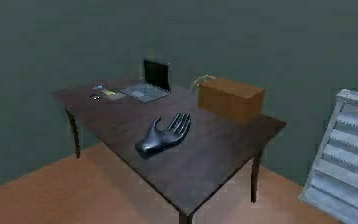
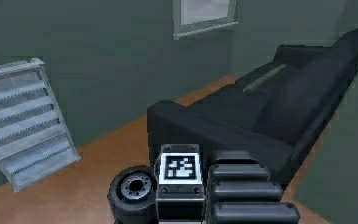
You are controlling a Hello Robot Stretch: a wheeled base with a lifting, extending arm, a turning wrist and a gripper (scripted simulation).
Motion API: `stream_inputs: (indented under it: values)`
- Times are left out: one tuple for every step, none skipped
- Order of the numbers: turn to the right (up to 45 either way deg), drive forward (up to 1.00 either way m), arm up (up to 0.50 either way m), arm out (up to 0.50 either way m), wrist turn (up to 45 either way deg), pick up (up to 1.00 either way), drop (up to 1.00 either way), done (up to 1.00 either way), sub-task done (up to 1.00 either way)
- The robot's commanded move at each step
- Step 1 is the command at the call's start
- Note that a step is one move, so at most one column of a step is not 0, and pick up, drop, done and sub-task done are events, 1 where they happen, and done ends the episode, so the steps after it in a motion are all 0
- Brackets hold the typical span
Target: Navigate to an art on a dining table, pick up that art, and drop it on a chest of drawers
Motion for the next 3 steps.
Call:
stream_inputs:
  values:
    - [0.0, 0.30, 0.00, 0.00, 0.0, 0.00, 0.00, 0.00, 0.00]
    - [-45.0, 0.00, 0.00, 0.00, 0.0, 0.00, 0.00, 0.00, 0.00]
    - [-45.0, 0.00, 0.00, 0.00, 0.0, 0.00, 0.00, 0.00, 0.00]
